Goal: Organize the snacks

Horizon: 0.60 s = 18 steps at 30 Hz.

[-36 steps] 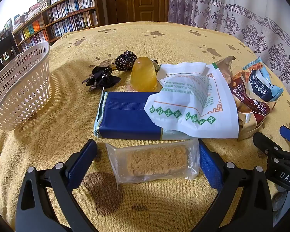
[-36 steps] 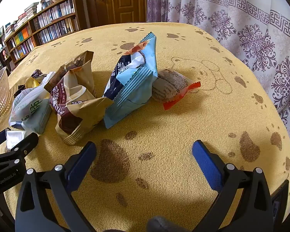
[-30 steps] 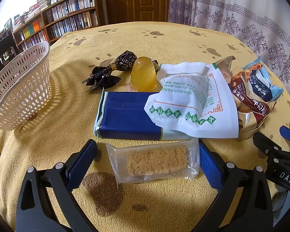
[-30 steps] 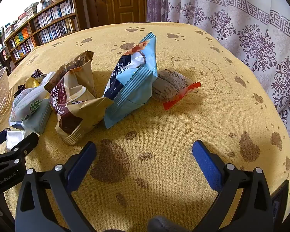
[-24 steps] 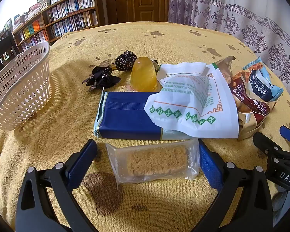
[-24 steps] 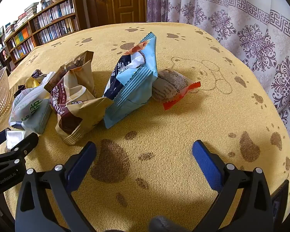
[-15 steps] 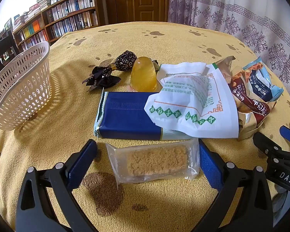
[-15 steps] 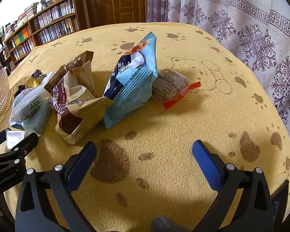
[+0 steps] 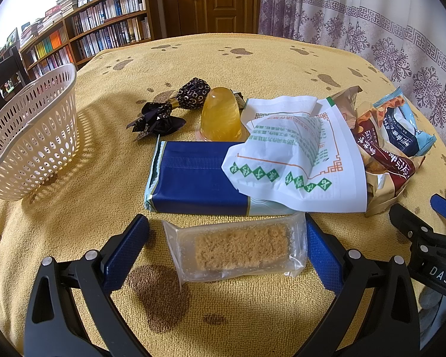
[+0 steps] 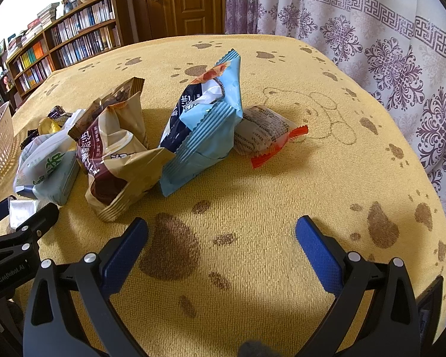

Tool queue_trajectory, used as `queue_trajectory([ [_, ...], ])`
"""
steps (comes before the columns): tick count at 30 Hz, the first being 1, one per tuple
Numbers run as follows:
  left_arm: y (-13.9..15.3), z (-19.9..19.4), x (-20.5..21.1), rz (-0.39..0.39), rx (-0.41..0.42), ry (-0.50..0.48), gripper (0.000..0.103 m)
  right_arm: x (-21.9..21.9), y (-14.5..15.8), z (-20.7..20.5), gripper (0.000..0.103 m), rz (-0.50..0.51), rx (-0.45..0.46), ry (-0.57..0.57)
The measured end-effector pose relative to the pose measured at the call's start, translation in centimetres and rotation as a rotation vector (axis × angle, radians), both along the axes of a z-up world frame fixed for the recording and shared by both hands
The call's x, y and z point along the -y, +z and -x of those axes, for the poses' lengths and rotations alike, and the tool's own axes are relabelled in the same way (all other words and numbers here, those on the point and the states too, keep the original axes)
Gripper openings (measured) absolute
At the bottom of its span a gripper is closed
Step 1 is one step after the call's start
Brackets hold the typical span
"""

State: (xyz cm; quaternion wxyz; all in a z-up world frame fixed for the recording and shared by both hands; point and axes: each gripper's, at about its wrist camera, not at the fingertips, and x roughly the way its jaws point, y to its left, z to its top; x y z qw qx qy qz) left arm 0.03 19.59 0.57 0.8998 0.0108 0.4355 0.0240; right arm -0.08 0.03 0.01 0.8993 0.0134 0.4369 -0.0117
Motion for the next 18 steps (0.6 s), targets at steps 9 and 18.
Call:
queue_trajectory([
  [9,-0.02,-0.01,-0.05,0.008,-0.007,-0.014,0.101,0.05,0.04,0.05,0.098,-0.002,-0.001,0.001],
  [18,0.22,-0.21,-0.34,0.017,-0.04,-0.063,0.101,0.0,-0.04,0.05,0.098,-0.002,-0.017,0.02],
])
